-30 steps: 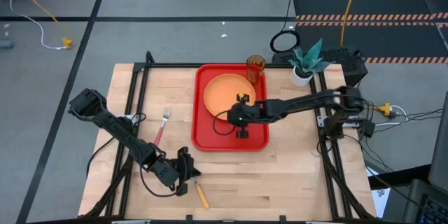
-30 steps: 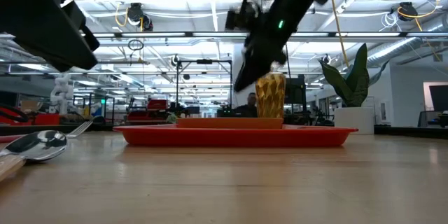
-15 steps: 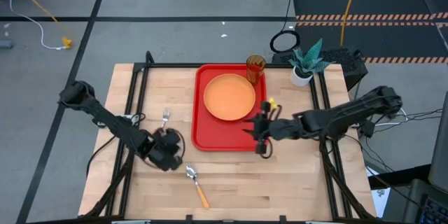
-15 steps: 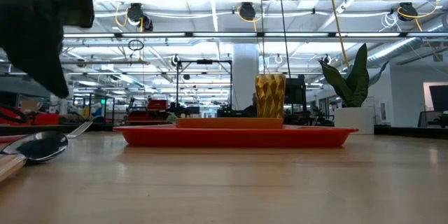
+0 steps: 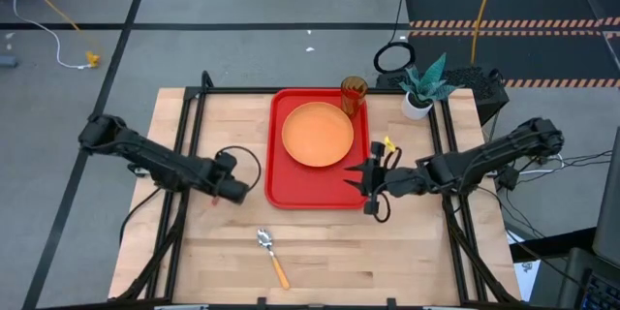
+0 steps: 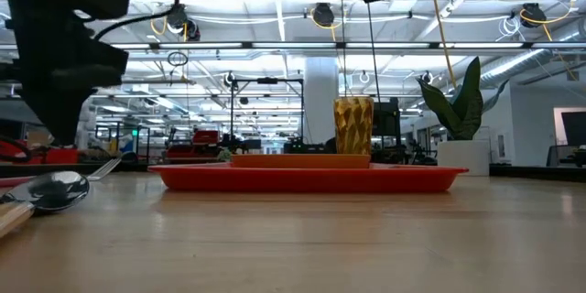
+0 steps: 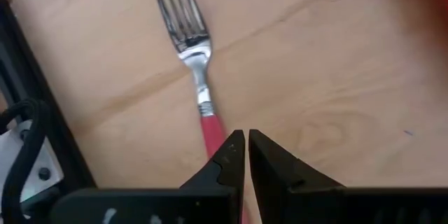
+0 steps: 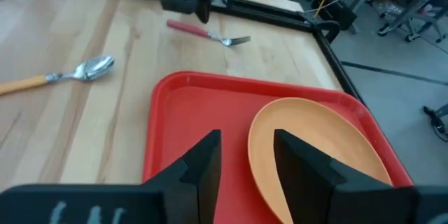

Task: Pick and place plate/cup/fork/spoon on tray
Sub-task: Put the pink fork on the red serving tray to the bottom of the yellow plate

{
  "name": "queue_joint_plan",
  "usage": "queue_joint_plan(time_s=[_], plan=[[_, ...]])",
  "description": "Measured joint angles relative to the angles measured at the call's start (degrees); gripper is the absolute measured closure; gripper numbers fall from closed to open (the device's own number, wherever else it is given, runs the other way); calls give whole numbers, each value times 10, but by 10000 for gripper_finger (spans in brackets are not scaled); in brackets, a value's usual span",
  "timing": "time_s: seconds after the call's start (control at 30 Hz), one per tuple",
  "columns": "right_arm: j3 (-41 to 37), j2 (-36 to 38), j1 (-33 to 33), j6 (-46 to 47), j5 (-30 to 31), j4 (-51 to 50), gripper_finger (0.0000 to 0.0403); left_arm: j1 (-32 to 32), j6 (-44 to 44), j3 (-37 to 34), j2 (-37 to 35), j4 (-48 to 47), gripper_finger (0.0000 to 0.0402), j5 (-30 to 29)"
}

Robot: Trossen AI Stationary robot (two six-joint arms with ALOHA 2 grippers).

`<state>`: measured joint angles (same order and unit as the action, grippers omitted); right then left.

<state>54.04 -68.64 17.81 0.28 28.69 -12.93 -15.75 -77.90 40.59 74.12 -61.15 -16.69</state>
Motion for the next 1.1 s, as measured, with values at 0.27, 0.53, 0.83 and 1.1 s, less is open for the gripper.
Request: queue_joint_plan(time_s=[0.27,0.53,0.83,1.1], plan=[[0,0,4,-10,-2,-9,277,50,40,-32,0,4,311,22],[0,0,4,-10,-2,-9,277,61,48,-66,0,32,231,23],[0,0,3,-9,-2,-9,277,61,59,-101,0,98,220,21],[0,0,3,-10,-2,-15,277,61,65,-116,-2,128,220,23]])
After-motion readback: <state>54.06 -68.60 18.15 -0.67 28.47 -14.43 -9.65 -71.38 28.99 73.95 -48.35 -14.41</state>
